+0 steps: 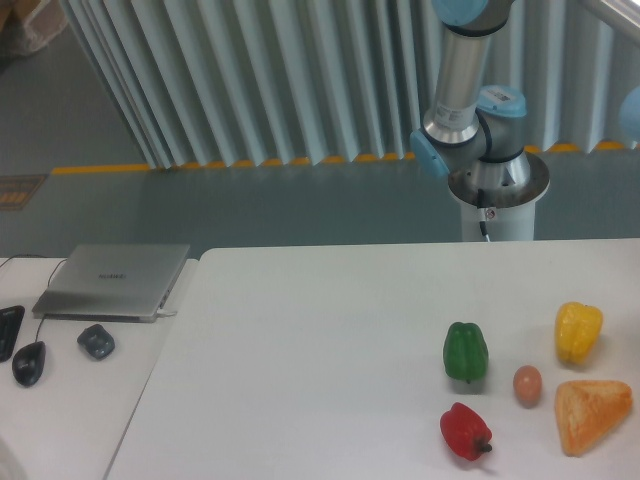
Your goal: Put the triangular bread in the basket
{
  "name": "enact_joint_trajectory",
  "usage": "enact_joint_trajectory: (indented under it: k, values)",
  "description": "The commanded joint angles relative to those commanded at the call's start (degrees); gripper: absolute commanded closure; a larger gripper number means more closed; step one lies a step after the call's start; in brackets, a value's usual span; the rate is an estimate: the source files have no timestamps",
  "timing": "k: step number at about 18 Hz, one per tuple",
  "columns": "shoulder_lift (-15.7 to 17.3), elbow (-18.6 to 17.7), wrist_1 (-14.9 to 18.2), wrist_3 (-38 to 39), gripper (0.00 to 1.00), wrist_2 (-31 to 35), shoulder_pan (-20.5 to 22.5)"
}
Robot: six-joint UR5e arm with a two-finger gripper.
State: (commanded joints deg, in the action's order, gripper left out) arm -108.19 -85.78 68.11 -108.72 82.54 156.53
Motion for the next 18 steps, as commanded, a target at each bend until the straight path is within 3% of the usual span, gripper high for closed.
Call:
enact_joint_trajectory:
  k: [8,12,18]
  values:
    - [0.4,-0.1,-0.1,0.3,0.00,-0.5,-0.4]
    - [0.0,-0.7,-0.2,8.2,0.00,-0.5,-0.4]
    - [0.1,-2.6,-0.8,6.9,0.00,-0.3,-1.1]
